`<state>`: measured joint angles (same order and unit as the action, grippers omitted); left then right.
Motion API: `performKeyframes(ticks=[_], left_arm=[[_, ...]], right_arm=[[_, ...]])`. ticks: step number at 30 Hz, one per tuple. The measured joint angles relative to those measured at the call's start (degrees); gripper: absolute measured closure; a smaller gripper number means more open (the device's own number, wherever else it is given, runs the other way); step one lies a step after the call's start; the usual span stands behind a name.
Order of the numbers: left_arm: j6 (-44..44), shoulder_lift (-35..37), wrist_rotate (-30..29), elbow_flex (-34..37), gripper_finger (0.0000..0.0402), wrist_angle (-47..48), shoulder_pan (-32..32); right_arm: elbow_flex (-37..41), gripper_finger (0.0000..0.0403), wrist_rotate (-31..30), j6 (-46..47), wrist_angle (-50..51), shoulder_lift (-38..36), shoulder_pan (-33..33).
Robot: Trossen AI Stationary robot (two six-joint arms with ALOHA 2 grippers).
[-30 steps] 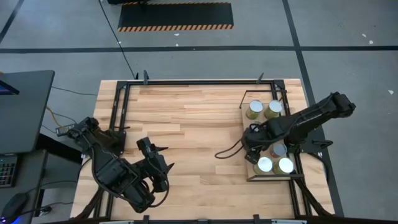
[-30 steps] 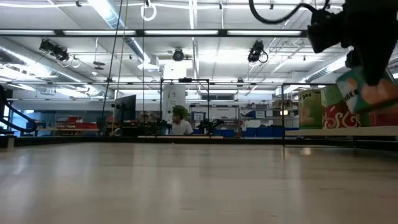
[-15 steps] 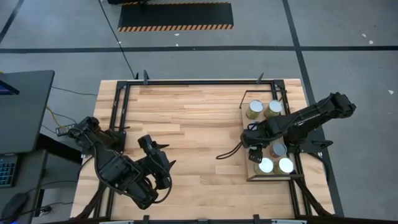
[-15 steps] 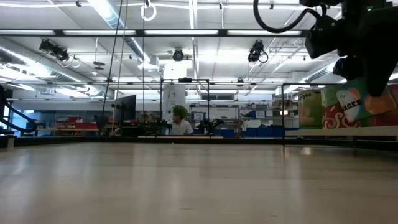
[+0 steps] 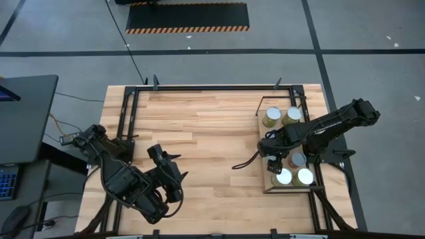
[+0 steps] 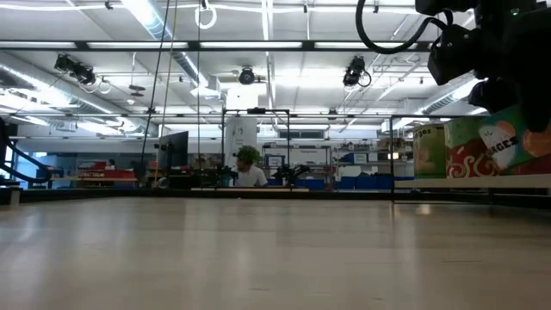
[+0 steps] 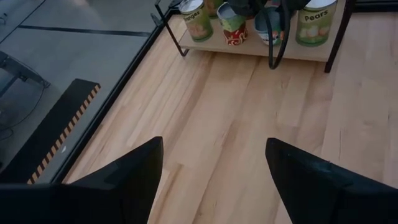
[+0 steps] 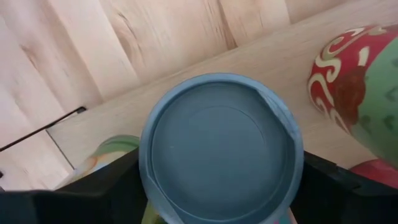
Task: Pick and place cans onto a shelf
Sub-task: Put the small canned oranges on the shelf
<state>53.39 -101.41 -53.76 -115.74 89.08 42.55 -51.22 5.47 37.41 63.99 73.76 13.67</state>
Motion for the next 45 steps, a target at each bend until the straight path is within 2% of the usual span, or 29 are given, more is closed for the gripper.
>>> performKeyframes(ticks=[18, 26, 28, 31, 40, 42, 45], left_arm=[[-0.07, 0.0, 2.97, 0.0, 0.0114, 0.04, 0.04], [-0.7, 0.0, 2.97, 0.0, 0.0114, 0.07, 0.04], [-0.7, 0.0, 2.97, 0.0, 0.0114, 0.07, 0.04], [-0.26, 0.0, 2.97, 0.0, 0.0114, 0.07, 0.04], [-0.04, 0.0, 2.97, 0.0, 0.0114, -0.46, 0.04], [-0.04, 0.0, 2.97, 0.0, 0.0114, -0.61, 0.04], [-0.04, 0.0, 2.97, -0.02, 0.0114, -0.66, 0.04]], right_arm=[[-1.01, 0.0066, 3.83, -0.16, 1.37, 0.0, -0.02], [-5.73, 0.0081, 1.52, -0.65, 2.47, -0.02, -1.88], [-5.88, 0.0099, 2.06, -1.42, 2.98, -0.04, -1.93], [-5.88, 0.0149, 2.15, -1.58, 3.77, -0.04, -1.68], [-1.64, 0.0378, 2.42, -2.74, 1.86, 0.26, -1.08], [-0.52, 0.0391, 2.88, -2.47, 0.73, 0.09, -1.05], [-0.15, 0.0378, 3.02, -1.62, 0.11, 0.06, -1.05]])
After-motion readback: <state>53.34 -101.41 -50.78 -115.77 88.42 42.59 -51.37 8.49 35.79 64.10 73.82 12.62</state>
